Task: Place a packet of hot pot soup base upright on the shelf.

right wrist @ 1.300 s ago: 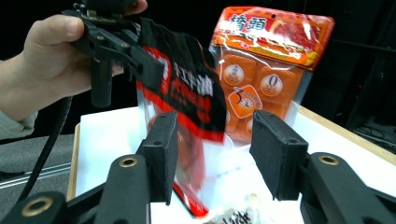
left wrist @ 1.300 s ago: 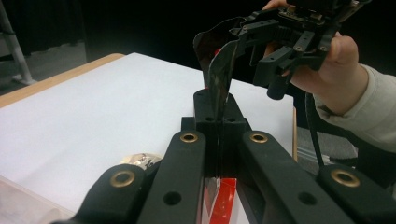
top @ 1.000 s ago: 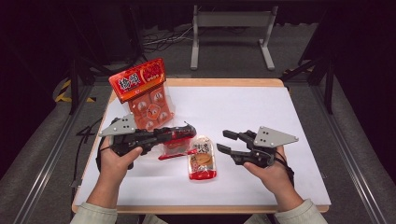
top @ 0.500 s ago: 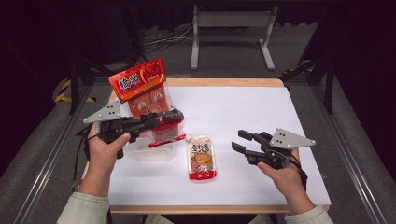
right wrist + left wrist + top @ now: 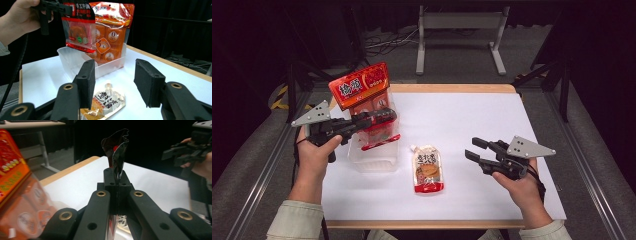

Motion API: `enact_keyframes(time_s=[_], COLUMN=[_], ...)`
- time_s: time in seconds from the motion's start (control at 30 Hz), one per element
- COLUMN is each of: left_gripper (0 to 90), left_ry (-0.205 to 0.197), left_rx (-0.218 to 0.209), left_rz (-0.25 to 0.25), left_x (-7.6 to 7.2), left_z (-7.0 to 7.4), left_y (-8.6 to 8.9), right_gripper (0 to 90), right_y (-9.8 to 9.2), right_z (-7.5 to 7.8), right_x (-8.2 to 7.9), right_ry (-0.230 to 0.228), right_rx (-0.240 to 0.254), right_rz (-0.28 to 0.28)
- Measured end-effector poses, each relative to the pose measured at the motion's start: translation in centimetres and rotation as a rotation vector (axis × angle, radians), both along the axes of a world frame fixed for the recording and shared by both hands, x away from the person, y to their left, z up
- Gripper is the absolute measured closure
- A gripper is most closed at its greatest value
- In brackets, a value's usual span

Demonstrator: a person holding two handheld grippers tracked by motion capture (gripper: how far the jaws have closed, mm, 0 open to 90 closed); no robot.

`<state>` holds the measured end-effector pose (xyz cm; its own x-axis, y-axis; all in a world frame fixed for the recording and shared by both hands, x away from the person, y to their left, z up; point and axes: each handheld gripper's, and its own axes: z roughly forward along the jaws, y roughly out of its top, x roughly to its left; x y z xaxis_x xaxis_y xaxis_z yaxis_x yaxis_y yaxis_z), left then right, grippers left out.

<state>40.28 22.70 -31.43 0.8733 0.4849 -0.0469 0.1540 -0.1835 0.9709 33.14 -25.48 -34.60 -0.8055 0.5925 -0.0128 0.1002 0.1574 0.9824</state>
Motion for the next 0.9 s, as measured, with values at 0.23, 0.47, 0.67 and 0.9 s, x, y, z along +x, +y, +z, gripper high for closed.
enact_keyframes(time_s=[0.23,0.47,0.67,0.9], left_gripper=[89.6,89.6,89.6,89.6], left_ry=[-0.014,-0.002,0.005,0.017], left_rx=[0.022,0.045,0.059,0.055], left_rz=[0.002,-0.020,-0.040,-0.060], left_x=[0.9,1.9,2.2,2.6], left_z=[-0.7,-1.5,-1.9,-2.4], left_y=[0.1,0.0,0.3,0.7], right_gripper=[52.1,52.1,52.0,51.9], right_y=[-0.2,-0.1,-0.3,-0.5], right_z=[0.0,0.0,-0.1,-0.1], right_x=[0.1,0.0,-0.2,-0.6], right_ry=[0.003,0.003,0.006,0.007], right_rx=[0.002,0.007,0.006,0.003], right_rz=[-0.005,0.000,-0.008,-0.025])
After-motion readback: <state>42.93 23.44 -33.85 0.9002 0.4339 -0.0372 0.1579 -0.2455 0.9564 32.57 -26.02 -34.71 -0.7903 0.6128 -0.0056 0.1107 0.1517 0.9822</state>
